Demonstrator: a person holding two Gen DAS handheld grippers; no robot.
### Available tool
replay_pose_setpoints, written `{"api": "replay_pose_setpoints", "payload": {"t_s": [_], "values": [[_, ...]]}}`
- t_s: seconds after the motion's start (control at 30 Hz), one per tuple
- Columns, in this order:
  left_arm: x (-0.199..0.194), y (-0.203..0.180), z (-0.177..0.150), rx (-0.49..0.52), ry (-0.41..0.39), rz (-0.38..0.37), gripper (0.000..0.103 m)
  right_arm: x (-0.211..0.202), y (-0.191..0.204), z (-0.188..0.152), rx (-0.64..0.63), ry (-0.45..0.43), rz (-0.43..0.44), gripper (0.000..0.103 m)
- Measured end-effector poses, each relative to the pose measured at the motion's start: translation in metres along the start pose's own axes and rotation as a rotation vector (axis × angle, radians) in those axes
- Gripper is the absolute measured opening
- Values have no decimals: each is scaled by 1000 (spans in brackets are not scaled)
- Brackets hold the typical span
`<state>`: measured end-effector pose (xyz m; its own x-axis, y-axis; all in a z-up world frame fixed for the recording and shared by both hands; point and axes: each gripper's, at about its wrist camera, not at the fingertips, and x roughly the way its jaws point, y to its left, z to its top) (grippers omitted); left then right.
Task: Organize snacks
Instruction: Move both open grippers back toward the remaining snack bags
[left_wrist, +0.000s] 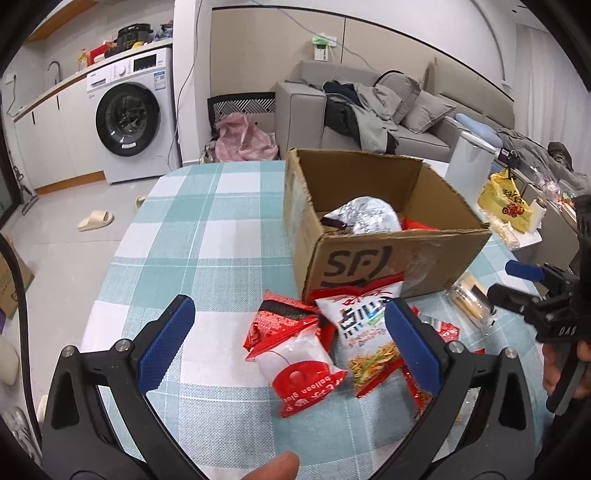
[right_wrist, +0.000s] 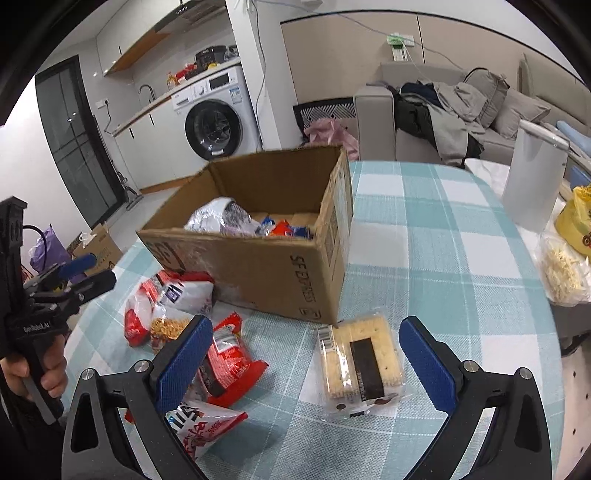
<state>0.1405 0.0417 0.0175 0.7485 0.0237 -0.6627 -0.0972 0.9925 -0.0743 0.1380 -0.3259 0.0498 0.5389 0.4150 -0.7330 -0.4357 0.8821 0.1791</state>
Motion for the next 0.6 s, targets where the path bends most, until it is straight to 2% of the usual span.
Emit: {"api": "replay_pose_setpoints", "payload": {"t_s": [0.2,0.37,0.6], "values": [[19,7,-3,4,75,32,102,22,-4,-7,-1,90,-49,103],[36,12,-8,-14,143,9,102,35,-10,-13,-14,146,-84,103],[51,2,-18,31,188,18,102,52,-23,-20,3,212,-107,103]]}}
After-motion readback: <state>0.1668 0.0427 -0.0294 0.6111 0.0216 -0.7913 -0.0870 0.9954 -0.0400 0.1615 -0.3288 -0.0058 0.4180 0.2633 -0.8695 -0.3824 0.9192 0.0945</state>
